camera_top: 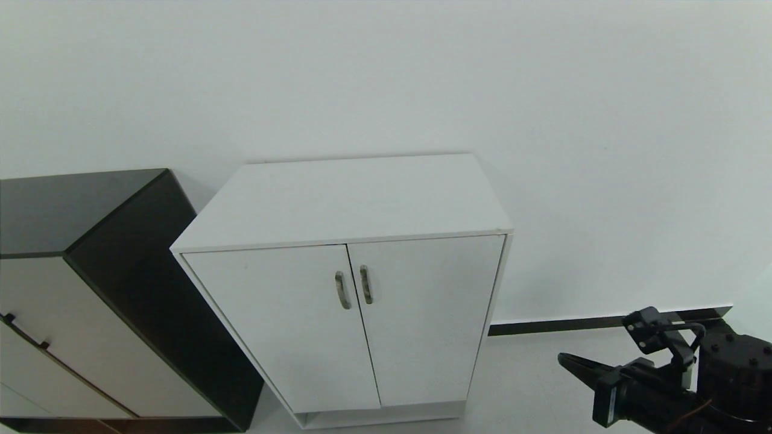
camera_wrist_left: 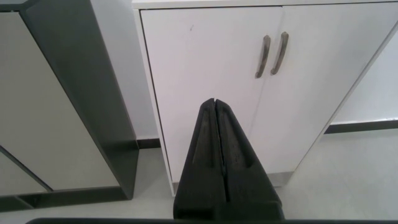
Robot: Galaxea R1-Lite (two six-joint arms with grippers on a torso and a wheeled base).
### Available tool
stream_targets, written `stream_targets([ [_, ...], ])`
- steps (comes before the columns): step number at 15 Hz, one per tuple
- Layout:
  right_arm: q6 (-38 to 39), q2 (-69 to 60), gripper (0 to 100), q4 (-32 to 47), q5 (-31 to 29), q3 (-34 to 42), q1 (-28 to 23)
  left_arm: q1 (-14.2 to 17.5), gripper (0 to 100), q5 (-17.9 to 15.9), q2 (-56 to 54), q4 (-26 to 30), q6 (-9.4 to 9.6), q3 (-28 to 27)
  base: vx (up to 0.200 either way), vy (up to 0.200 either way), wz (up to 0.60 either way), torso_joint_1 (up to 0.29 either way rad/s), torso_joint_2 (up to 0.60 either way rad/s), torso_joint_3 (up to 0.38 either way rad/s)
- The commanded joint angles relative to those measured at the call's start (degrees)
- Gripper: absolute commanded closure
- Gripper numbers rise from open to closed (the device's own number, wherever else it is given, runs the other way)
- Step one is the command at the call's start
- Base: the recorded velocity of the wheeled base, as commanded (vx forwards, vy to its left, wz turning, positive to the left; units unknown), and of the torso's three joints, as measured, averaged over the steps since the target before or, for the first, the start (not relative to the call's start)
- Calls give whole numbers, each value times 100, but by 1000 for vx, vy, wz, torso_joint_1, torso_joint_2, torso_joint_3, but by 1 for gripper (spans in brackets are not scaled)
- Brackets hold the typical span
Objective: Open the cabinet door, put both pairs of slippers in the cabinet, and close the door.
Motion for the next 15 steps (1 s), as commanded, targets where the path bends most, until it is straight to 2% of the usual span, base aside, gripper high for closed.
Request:
stream_targets([
  [1, -9, -282, 100, 324, -69, 52, -12, 1, 100, 1, 7, 0, -11, 0, 0, 0, 0, 0, 0, 0],
  [10, -194, -3507, 100, 4657, -200, 52, -38, 1, 100, 1, 7, 0, 7, 0, 0, 0, 0, 0, 0, 0],
  [15, -229, -4729, 100, 5861, -209, 52, -38, 1, 100, -8, 7, 0, 7, 0, 0, 0, 0, 0, 0, 0],
])
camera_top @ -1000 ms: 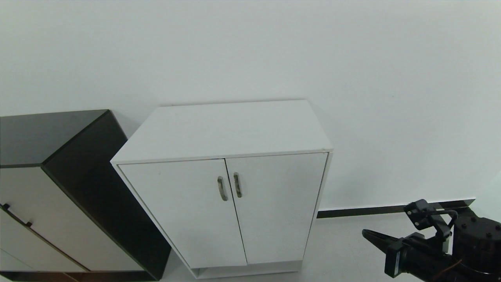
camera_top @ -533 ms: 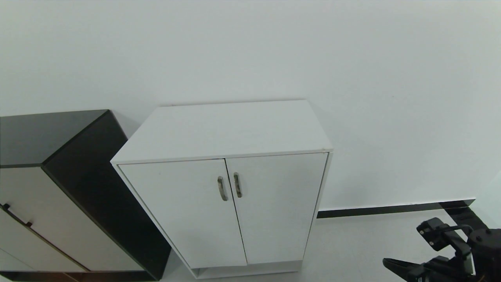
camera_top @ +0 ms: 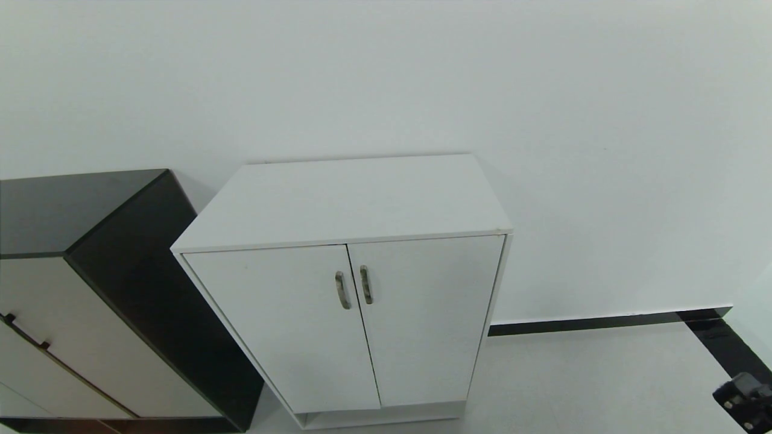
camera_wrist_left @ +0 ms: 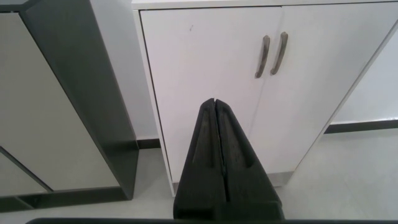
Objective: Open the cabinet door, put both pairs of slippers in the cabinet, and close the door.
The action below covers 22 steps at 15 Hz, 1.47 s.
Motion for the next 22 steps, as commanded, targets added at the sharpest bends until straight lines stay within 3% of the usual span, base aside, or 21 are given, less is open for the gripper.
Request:
stream_targets([
  [1, -29, -719, 100, 280, -1, 0, -3, 4, 100, 9, 7, 0, -1, 0, 0, 0, 0, 0, 0, 0],
  [3, -108, -1396, 100, 1018, 8, 0, 6, 4, 100, 9, 7, 0, -1, 0, 0, 0, 0, 0, 0, 0],
  [8, -126, -2521, 100, 2003, 8, 0, 6, 4, 100, 0, 7, 0, -1, 0, 0, 0, 0, 0, 0, 0],
  [11, -539, -2996, 100, 2688, 8, 0, 6, 4, 100, 9, 7, 0, -1, 0, 0, 0, 0, 0, 0, 0],
  [13, -583, -3092, 100, 2776, -10, -9, 6, 4, 100, 9, 7, 0, -1, 0, 0, 0, 0, 0, 0, 0],
  [17, -724, -3110, 100, 2767, -968, -9, 6, 4, 100, 0, 7, 0, -1, 0, 0, 0, 0, 0, 0, 0],
  [22, -662, -3092, 100, 2785, -818, -9, 367, 4, 100, 0, 7, 0, -1, 0, 0, 0, 0, 0, 0, 0],
])
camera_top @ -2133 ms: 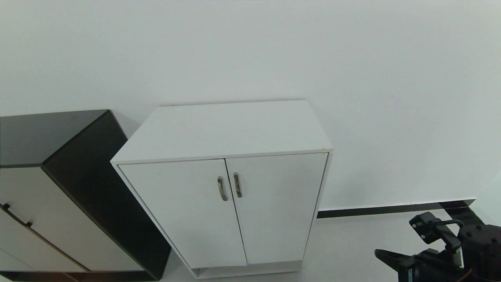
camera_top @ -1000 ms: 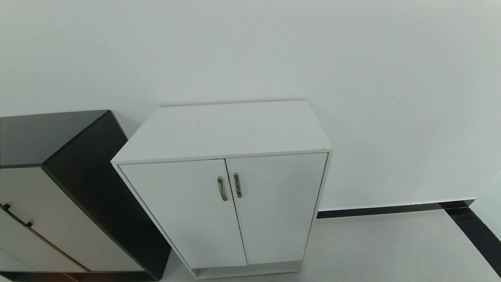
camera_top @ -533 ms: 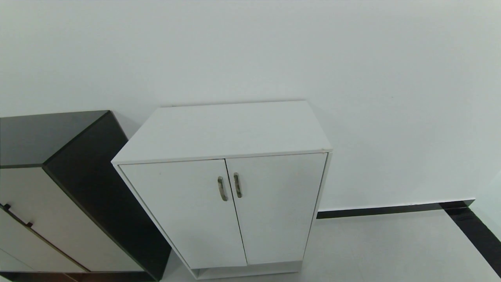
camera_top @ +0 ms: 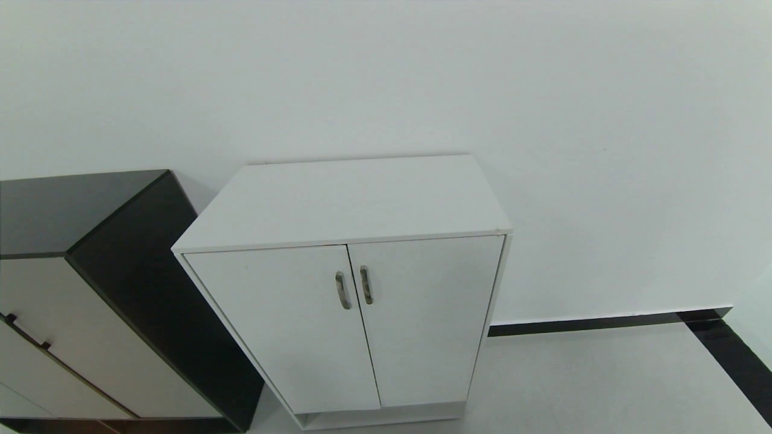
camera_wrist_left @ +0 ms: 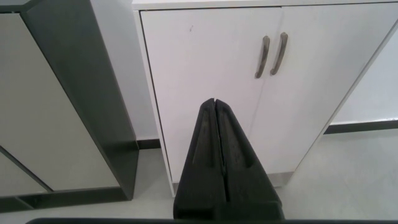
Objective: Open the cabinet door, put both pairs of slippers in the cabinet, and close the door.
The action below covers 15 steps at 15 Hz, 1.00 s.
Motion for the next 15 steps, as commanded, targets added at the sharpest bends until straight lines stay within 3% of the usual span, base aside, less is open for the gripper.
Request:
stream_targets([
  [1, 105, 47, 100, 23, 102, 1, 194, 1, 100, 4, 7, 0, -1, 0, 0, 0, 0, 0, 0, 0],
  [6, 166, -270, 100, 58, 418, 1, 334, 1, 100, -5, 7, 0, -1, 0, 0, 0, 0, 0, 0, 0],
  [10, 122, -313, 100, 58, -232, -8, 194, 1, 100, -5, 7, 0, -1, 0, 0, 0, 0, 0, 0, 0],
  [15, 70, -604, 100, 234, -91, 1, 62, 1, 100, 4, 7, 0, -10, 0, 0, 0, 0, 0, 0, 0],
])
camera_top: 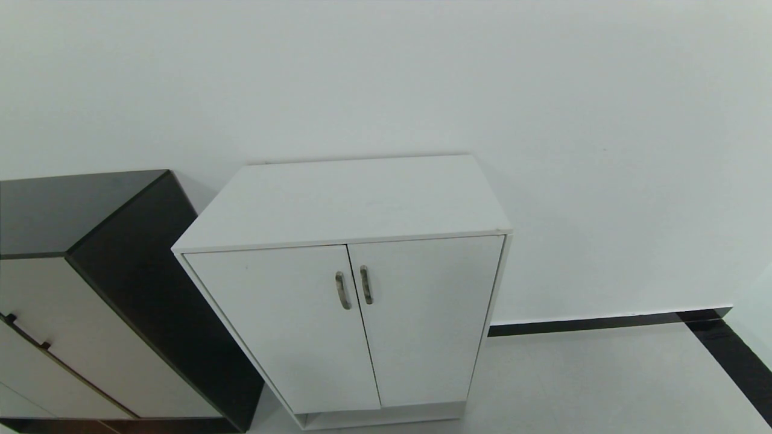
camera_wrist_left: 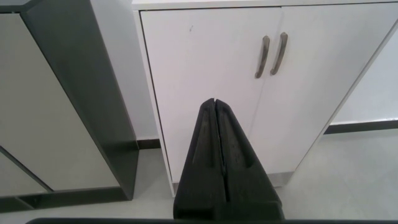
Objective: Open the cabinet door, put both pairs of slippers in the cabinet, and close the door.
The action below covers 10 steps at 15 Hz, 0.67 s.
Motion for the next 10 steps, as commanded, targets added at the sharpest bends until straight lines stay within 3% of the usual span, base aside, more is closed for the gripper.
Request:
stream_targets([
  [1, -40, -62, 100, 1, -6, -6, -210, 1, 100, 4, 7, 0, -8, 0, 0, 0, 0, 0, 0, 0],
  [4, -84, -309, 100, 1, -6, -6, -931, 1, 100, 4, 7, 0, -8, 0, 0, 0, 0, 0, 0, 0],
  [10, -216, -1565, 100, 10, -6, -6, -1801, 1, 100, 4, 7, 0, -8, 0, 0, 0, 0, 0, 0, 0],
])
